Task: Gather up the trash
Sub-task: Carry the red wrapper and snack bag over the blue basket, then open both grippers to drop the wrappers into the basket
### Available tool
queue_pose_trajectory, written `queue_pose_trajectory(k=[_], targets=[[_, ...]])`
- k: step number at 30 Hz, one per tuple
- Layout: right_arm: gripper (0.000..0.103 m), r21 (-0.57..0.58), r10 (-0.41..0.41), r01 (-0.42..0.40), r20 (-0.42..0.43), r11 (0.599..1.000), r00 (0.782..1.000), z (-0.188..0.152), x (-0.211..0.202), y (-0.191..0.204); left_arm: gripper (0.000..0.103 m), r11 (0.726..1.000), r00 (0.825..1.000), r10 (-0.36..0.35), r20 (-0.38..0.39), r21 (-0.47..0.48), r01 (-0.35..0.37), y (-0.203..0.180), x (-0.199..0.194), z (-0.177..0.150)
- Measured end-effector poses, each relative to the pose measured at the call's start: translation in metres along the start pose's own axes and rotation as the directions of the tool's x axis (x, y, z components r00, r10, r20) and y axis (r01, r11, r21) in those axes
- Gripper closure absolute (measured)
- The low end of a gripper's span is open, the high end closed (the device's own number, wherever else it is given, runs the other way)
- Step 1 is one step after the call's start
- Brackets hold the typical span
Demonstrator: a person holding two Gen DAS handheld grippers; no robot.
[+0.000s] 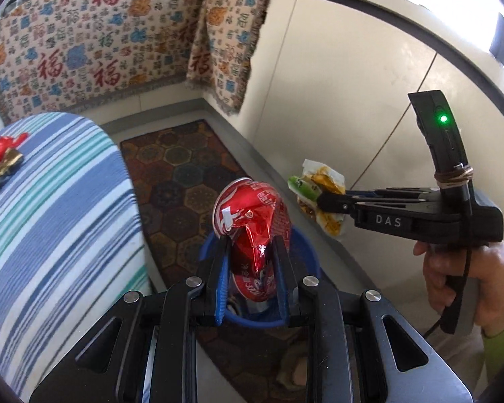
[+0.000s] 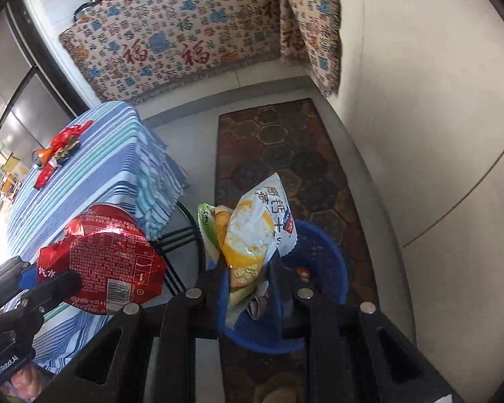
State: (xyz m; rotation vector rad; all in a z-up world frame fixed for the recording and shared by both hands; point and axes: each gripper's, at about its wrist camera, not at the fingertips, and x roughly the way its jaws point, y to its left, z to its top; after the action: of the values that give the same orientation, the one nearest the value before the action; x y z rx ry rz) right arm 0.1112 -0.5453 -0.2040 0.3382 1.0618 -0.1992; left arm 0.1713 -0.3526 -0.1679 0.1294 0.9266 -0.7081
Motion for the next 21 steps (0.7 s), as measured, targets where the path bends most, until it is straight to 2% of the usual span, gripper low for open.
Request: queue_pose_trajectory(k=[4,10,16,21], targets=[[0.082,0.062,0.0,0.002,-0.035,0.998,0.999,-0.009,0.021,-0.025,0.08,1.0,0.999,-0.02,-0.05,-0.006,0.02,-0.011,0.037,0.004],[0.082,0.061,-0.009,0.012,-0.053,0.998,0.999,-0.01,0.031,-0.04,0.08,1.0,0.993,-0.001,-0.115,-0.018,-0.002,-0.014,0.078,0.001],[0.081,0.057,-0.015,0.019,-0.069,0.998,0.998,-0.009,0.037,-0.047,0.08,1.0,0.989,0.016,-0.149,-0.002,-0.017,-0.02,0.095,0.0],[0.076,0.082,0.005,-0.002,-0.043,0.997,0.999,-0.007,0.038,-0.05,0.079,1.0,0.987,0.007,-0.158,-0.002,-0.007,-0.02,0.103,0.002]])
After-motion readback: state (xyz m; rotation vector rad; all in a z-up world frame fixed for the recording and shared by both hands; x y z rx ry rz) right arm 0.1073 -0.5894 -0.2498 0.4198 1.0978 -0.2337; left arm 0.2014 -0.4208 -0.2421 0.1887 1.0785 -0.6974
